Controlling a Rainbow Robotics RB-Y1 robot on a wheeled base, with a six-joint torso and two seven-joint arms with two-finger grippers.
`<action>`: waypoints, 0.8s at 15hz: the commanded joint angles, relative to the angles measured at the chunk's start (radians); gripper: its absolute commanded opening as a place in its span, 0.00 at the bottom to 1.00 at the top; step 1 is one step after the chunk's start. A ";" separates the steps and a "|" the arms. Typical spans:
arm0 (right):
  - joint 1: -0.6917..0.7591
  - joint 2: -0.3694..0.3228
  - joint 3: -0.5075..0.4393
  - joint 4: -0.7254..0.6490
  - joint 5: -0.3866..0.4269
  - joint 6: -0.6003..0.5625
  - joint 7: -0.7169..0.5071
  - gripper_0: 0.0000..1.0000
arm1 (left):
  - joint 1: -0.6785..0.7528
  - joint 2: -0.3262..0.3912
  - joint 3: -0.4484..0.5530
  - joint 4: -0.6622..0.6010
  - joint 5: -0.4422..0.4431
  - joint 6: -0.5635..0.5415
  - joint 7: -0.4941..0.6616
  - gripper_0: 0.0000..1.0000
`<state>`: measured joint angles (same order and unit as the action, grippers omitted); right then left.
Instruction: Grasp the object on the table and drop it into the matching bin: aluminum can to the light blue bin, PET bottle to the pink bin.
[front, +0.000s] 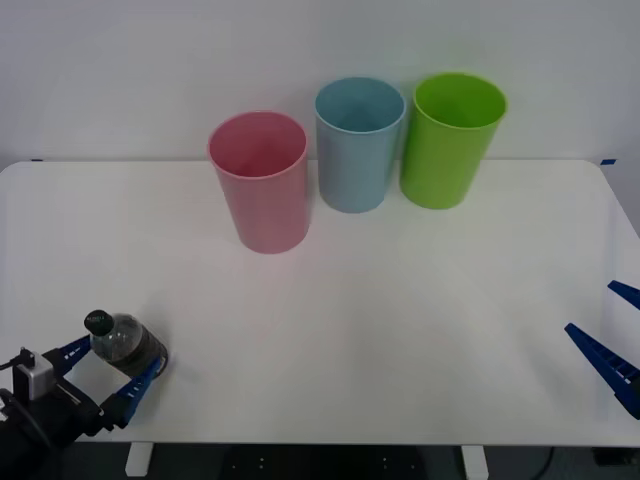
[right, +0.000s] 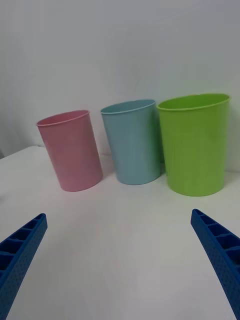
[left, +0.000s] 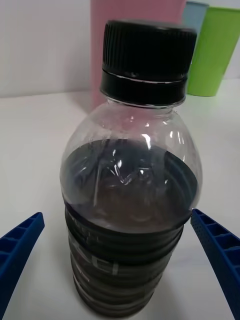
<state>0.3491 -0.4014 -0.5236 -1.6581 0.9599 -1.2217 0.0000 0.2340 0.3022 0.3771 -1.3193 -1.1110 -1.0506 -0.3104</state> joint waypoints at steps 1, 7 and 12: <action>0.000 0.000 0.000 0.000 0.000 0.000 0.000 1.00 | -0.019 0.000 -0.006 0.018 -0.001 0.000 -0.002 1.00; 0.000 0.000 0.000 0.000 0.000 0.000 0.000 1.00 | -0.042 0.000 -0.010 0.042 -0.003 0.000 -0.010 1.00; 0.000 0.000 0.000 0.000 0.000 0.000 0.000 1.00 | -0.041 0.000 -0.010 0.042 -0.001 0.000 -0.016 0.08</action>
<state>0.3491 -0.4014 -0.5236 -1.6581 0.9599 -1.2217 0.0000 0.1929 0.3022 0.3664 -1.2777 -1.1135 -1.0506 -0.3245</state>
